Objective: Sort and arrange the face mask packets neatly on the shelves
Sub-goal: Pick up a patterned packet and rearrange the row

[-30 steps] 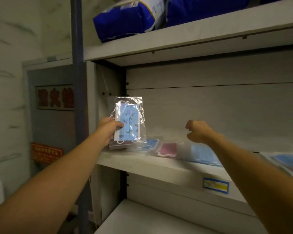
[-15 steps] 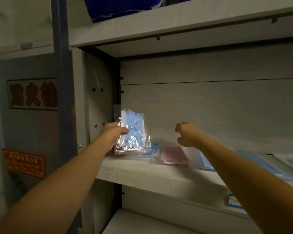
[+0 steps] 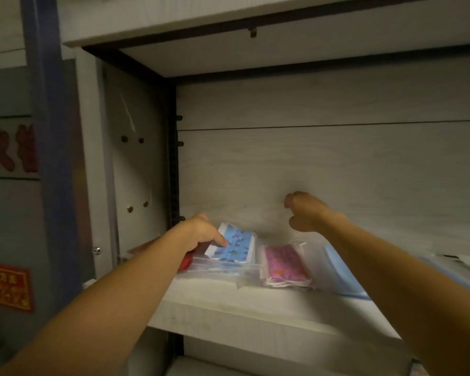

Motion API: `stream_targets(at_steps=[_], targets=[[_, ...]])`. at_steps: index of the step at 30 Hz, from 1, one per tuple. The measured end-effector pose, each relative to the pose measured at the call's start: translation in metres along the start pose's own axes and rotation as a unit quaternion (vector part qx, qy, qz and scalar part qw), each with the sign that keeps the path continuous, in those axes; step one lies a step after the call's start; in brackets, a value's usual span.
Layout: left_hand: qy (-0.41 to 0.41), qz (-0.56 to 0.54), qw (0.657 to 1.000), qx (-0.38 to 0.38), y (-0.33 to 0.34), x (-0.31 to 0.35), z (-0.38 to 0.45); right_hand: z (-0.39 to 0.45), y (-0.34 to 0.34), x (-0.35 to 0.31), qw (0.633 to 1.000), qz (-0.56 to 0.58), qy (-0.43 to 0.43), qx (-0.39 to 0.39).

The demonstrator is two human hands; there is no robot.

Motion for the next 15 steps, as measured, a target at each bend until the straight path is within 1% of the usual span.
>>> stream_targets(at_steps=[4, 6, 8, 11, 15], targets=[[-0.004, 0.136, 0.99, 0.029, -0.002, -0.002, 0.005, 0.006, 0.001, 0.003, 1.0, 0.012, 0.001, 0.004], [0.0, 0.212, 0.976, 0.058, -0.009, 0.0, 0.003, 0.007, 0.003, 0.004, 1.0, 0.013, 0.006, 0.002], [0.016, 0.262, 0.96, 0.096, -0.018, 0.003, 0.001, 0.003, 0.002, 0.003, 1.0, 0.006, 0.018, 0.001], [0.068, 0.292, 0.944, 0.138, -0.027, 0.014, -0.007, -0.01, 0.001, -0.002, 0.999, -0.008, 0.043, 0.001], [0.149, 0.287, 0.935, 0.148, -0.033, 0.03, -0.024, -0.04, -0.002, -0.006, 0.997, -0.026, 0.068, 0.005]])
Point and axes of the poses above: each hand's wrist, its own z-axis towards the middle knuckle, its own y-axis out of the palm, x = y × z, the point moved 10 cm from there along z, towards the middle knuckle, and after that the axes turned 13 degrees about z, right-handed, at the moved point
